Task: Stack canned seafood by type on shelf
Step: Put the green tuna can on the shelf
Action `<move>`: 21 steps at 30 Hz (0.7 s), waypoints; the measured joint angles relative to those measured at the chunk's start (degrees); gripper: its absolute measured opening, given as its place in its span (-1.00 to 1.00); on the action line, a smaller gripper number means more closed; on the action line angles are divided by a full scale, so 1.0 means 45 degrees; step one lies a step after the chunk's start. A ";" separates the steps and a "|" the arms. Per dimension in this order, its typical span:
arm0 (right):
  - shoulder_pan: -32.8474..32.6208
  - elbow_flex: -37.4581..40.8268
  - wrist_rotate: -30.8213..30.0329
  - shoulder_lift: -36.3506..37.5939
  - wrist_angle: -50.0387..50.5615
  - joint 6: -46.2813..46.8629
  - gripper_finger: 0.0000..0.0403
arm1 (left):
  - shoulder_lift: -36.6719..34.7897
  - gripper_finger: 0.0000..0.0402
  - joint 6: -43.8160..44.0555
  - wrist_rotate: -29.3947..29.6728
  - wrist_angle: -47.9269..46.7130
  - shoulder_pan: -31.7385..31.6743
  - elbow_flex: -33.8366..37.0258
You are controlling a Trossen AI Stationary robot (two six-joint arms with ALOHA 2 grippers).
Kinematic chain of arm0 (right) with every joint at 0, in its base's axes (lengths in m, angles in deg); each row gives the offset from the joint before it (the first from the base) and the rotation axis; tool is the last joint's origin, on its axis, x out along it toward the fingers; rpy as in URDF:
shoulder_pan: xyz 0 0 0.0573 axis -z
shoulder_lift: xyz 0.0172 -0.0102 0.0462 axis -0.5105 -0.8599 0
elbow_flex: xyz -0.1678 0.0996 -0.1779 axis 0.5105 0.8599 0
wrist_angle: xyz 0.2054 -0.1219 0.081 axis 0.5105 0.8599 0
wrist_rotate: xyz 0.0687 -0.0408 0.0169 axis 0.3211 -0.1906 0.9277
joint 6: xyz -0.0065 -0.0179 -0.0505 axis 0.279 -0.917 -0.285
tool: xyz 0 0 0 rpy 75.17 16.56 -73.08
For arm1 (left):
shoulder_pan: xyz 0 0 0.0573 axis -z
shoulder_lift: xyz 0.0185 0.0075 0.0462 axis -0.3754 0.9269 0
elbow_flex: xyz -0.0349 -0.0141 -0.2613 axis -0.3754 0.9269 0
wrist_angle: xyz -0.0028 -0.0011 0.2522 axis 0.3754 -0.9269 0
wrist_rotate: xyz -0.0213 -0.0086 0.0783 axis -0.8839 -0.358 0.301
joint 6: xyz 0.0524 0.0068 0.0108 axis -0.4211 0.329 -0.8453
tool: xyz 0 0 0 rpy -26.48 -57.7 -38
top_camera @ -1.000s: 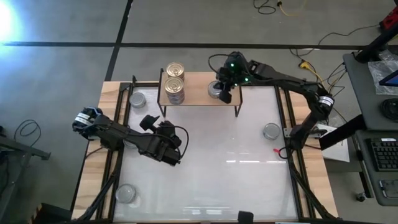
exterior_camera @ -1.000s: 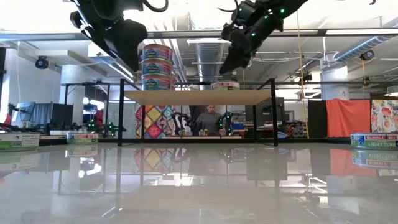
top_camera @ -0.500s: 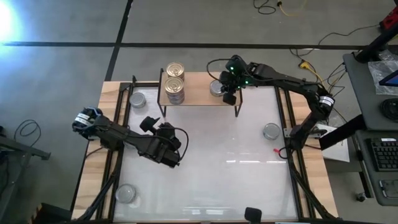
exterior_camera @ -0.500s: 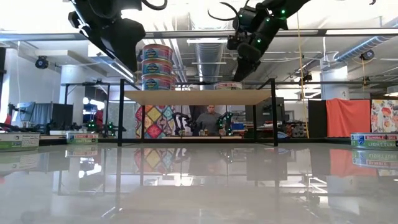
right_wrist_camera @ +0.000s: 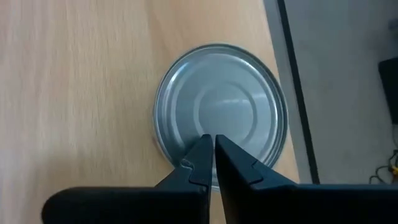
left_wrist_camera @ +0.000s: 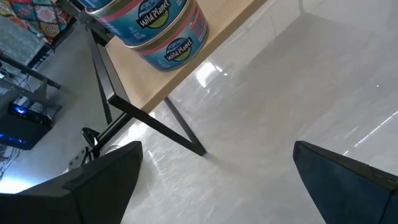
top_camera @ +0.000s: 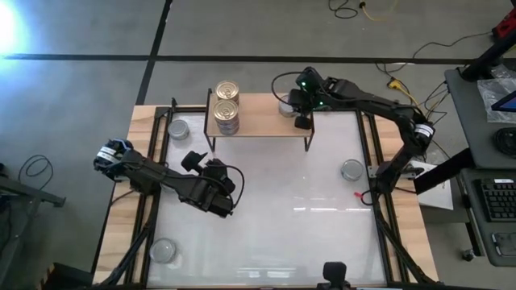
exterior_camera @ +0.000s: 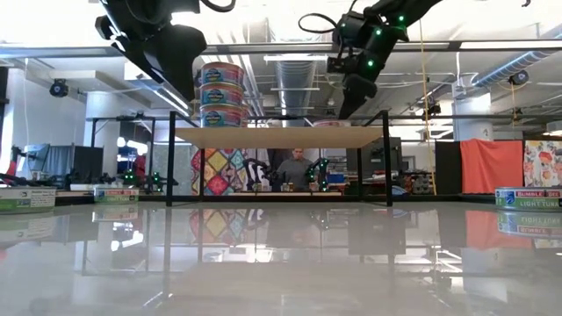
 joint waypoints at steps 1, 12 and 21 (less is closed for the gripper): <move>0.0003 -0.0035 0.0102 0.0071 0.0014 0.0097 -0.94 | 0.0000 0.99 0.0000 0.0000 0.0000 0.0000 0.0000; 0.0164 -0.0216 0.0413 0.0455 0.1280 0.0151 -0.94 | 0.0005 0.99 0.0000 0.0068 -0.0002 0.0000 0.0000; 0.0548 -0.0196 0.0398 0.0381 0.1052 0.0176 -0.94 | 0.0005 0.99 0.0089 0.0073 0.0039 0.0000 0.0000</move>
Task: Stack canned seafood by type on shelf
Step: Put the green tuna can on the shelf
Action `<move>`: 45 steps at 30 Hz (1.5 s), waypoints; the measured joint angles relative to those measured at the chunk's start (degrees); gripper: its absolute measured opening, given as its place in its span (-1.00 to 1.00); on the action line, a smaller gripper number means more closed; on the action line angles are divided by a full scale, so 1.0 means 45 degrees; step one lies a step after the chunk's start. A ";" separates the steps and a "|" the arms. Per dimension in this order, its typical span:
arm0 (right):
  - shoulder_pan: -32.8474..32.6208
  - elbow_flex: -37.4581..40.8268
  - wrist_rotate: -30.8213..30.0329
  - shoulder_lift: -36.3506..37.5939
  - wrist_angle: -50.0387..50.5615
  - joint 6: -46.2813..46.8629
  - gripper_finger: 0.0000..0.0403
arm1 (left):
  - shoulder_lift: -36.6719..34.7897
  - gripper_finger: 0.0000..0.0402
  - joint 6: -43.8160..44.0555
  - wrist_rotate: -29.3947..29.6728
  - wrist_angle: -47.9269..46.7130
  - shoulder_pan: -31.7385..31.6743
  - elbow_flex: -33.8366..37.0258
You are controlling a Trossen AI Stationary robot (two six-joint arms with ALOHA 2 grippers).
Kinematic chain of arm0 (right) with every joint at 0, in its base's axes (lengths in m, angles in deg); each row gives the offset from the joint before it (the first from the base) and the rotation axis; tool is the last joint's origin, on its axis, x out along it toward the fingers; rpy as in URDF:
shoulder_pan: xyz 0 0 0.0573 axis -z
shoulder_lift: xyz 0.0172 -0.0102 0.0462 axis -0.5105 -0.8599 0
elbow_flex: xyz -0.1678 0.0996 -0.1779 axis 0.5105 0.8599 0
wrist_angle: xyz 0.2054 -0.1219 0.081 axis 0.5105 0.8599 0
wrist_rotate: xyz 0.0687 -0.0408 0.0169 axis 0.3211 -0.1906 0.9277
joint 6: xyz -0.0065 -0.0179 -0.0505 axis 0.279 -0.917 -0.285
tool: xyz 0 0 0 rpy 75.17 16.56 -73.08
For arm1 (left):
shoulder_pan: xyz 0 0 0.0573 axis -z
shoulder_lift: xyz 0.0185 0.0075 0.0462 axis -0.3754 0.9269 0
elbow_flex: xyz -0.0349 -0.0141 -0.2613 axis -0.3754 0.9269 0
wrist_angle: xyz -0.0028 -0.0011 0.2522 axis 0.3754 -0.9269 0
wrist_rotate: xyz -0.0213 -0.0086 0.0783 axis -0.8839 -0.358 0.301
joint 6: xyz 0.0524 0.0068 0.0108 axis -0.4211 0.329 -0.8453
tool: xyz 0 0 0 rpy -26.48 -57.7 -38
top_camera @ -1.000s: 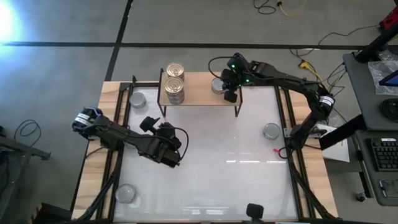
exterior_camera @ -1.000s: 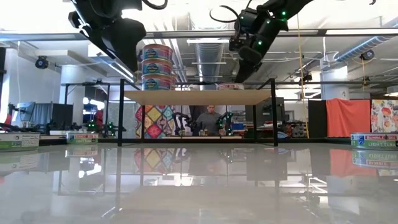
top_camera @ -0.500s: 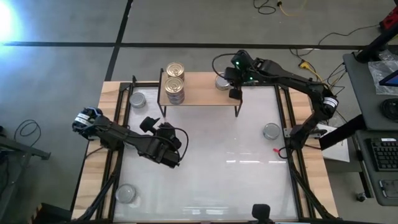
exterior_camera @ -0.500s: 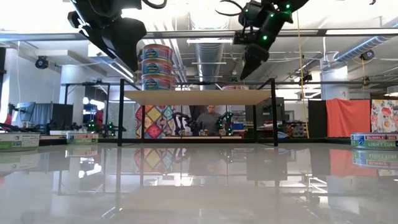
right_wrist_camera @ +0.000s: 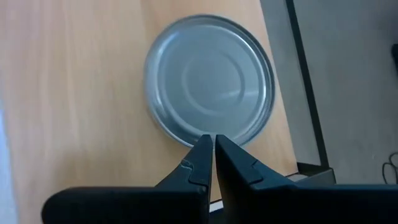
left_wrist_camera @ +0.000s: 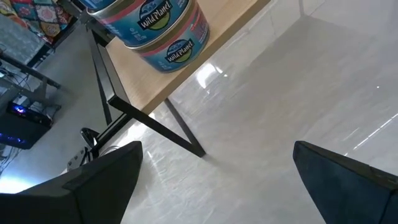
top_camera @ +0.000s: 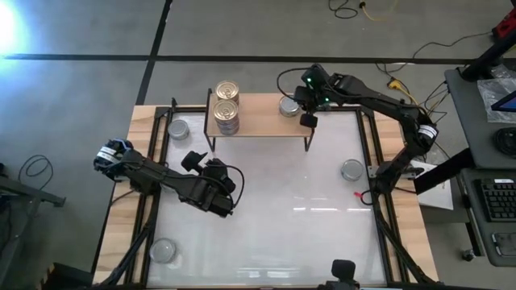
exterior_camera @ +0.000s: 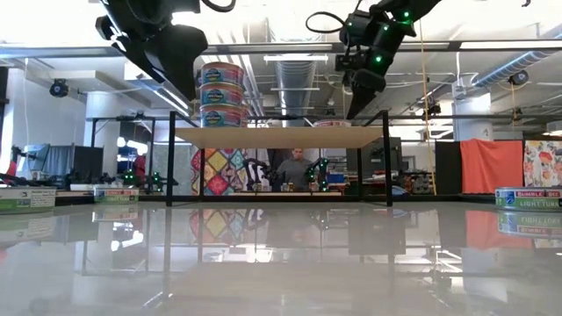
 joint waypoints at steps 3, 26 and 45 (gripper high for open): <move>0.0128 0.0000 -0.0003 -0.0127 0.0001 0.0000 -0.94 | 0.0000 0.99 0.0042 0.0000 0.0020 0.0000 0.0000; 0.0369 -0.0151 0.0662 -0.0310 -0.1338 0.0886 -0.94 | 0.0005 0.99 0.0095 0.0154 0.0103 0.0000 0.0000; 0.0273 -0.0165 0.2127 -0.1582 -0.2864 0.1462 -0.94 | 0.0005 0.99 -0.0089 0.0321 0.0194 0.0000 0.0000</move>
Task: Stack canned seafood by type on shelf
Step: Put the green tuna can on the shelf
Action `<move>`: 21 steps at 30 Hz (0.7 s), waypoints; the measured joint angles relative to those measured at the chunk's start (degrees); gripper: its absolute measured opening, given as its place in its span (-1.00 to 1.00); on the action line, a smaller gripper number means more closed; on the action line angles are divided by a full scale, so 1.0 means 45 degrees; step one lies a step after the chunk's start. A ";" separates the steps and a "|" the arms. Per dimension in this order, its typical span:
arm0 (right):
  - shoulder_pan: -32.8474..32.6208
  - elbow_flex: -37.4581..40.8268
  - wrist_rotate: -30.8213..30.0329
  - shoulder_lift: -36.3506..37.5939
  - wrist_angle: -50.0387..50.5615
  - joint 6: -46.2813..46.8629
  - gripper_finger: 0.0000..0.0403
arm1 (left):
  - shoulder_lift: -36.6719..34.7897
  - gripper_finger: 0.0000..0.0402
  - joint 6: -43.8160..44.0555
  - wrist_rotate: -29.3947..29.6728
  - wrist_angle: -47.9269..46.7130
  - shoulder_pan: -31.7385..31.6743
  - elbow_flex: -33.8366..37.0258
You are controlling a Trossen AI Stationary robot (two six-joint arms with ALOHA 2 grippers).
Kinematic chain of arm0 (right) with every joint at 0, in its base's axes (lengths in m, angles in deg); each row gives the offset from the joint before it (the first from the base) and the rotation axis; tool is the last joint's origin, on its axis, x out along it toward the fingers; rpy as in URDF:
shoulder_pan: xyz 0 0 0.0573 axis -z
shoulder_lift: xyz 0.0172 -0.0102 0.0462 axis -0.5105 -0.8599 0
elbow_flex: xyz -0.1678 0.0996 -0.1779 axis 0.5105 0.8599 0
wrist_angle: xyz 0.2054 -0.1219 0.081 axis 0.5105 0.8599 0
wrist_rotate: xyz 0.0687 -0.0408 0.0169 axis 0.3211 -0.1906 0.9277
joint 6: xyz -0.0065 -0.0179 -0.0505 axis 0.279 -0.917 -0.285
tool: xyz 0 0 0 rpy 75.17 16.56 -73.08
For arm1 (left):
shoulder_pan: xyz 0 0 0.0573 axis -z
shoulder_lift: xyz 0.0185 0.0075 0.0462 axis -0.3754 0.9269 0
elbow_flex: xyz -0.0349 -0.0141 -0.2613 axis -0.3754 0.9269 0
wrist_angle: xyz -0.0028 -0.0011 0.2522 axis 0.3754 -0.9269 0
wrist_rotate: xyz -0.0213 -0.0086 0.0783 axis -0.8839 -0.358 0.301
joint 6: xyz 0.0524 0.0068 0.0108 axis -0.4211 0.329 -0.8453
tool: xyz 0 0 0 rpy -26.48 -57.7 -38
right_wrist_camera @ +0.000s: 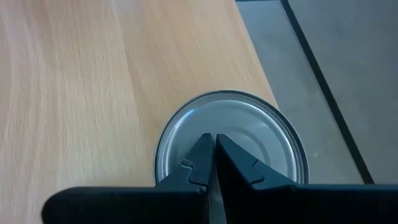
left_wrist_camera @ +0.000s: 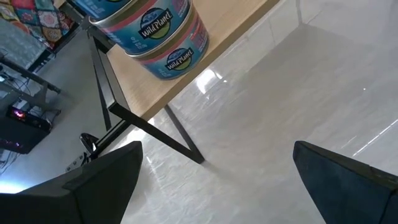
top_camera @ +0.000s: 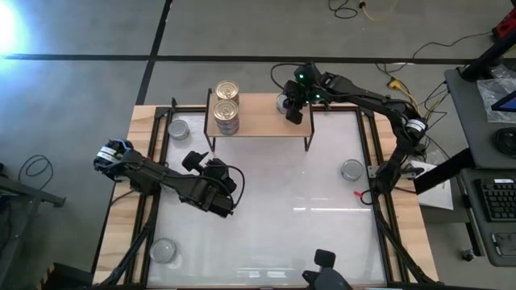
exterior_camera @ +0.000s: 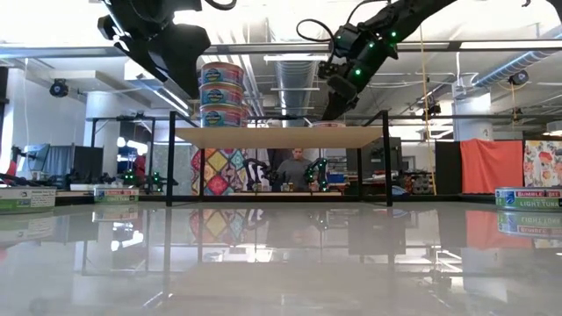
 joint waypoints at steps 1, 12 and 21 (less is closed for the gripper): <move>0.0000 0.0000 -0.0014 0.0002 0.0002 0.0000 -0.94 | 0.0000 0.99 -0.0005 0.0000 0.0000 0.0000 0.0000; -0.0059 0.0078 -0.0185 0.0644 0.0220 -0.0523 -0.94 | 0.0000 0.99 -0.0005 0.0000 -0.0027 0.0000 0.0000; -0.0652 -0.0127 -0.0117 0.3125 0.0729 0.0312 -0.94 | 0.0000 0.99 -0.0438 -0.0096 0.0173 0.0115 0.0000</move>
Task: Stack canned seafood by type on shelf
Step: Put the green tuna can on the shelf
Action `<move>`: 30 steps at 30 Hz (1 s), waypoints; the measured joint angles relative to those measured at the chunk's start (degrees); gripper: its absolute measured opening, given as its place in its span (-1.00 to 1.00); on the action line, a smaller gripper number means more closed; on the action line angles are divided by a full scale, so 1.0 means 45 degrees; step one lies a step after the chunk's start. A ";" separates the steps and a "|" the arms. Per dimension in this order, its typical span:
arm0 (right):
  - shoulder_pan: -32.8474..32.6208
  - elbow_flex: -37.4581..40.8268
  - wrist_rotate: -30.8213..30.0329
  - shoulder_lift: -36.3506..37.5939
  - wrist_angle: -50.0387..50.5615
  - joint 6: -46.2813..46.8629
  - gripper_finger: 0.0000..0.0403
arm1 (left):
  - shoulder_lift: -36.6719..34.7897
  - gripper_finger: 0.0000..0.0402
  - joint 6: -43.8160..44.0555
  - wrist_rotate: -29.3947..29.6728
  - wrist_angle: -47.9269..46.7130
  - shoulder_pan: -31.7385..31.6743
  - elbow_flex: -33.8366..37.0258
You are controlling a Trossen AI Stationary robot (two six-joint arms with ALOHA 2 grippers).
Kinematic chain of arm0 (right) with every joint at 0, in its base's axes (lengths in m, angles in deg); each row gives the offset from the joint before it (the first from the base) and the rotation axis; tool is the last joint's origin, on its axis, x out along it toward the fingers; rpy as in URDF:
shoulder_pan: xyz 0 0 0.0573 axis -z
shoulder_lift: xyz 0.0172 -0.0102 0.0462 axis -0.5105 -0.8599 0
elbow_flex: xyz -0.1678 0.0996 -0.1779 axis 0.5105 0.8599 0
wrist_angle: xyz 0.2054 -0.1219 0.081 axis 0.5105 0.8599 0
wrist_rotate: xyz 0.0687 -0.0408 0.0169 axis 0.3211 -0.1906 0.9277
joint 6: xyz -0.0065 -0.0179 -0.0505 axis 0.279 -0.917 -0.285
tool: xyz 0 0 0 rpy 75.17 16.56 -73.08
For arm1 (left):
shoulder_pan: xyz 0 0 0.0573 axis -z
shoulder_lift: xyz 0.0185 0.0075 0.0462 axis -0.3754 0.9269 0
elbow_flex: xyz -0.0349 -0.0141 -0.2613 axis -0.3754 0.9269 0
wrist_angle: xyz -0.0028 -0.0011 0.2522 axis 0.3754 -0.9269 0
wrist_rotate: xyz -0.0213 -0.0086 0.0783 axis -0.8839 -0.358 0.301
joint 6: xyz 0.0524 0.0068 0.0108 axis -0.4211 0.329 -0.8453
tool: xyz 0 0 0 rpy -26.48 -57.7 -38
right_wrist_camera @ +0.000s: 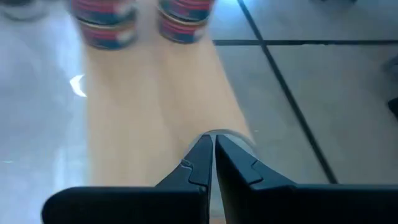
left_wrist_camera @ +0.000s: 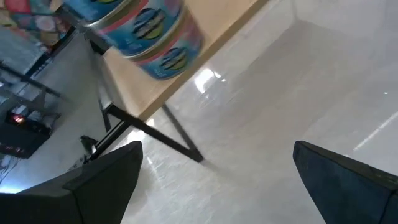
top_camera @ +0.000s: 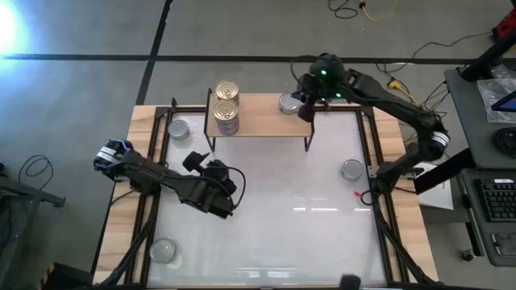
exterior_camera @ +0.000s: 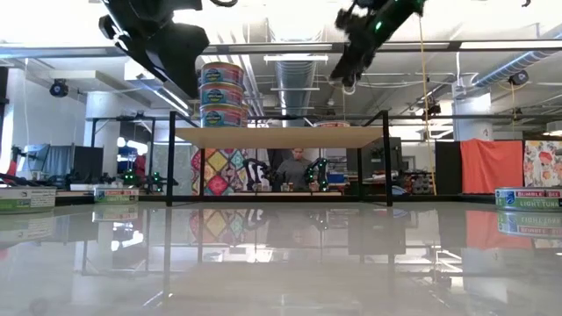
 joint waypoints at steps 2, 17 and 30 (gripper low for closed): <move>-0.0378 0.0011 0.0014 0.0597 0.0647 0.0471 -0.94 | 0.0000 0.99 -0.0374 -0.0005 0.0549 0.0122 0.0000; -0.6948 0.3304 -0.1996 0.3870 0.8150 1.0415 -0.94 | 0.0243 0.99 -0.9100 -0.1416 1.2265 0.1396 0.1722; -0.8771 0.8757 -0.3785 0.3192 0.8154 1.7813 -0.94 | 0.0257 0.99 -1.0436 -0.3291 1.6101 0.2317 0.3254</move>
